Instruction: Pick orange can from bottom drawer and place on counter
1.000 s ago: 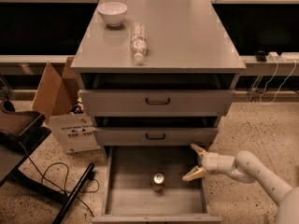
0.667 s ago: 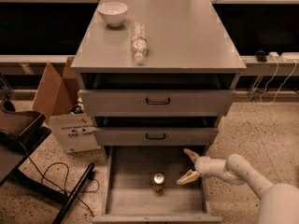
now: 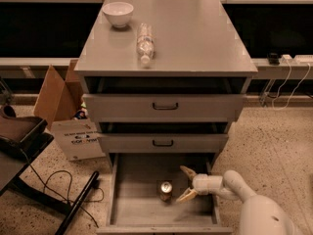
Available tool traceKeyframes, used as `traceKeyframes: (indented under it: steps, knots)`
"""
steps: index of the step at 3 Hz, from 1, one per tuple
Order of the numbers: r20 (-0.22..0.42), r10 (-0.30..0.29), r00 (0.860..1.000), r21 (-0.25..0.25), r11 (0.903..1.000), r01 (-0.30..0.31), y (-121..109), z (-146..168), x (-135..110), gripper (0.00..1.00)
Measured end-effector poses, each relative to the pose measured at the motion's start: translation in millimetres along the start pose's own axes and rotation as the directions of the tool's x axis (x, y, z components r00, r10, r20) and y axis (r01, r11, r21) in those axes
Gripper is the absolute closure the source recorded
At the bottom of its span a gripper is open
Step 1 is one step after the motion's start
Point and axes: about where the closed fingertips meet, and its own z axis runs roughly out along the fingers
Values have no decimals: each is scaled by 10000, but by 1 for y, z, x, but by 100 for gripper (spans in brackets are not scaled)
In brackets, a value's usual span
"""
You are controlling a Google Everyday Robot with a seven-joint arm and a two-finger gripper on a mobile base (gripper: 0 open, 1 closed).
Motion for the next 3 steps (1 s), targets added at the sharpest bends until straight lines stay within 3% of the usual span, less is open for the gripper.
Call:
traceKeyframes:
  steps: [2,3]
  knots:
    - [686,-64,9976,-666,9977,110,29,50,38,0]
    - [992,-108,9950,-1064,9941,214,38,81,43,27]
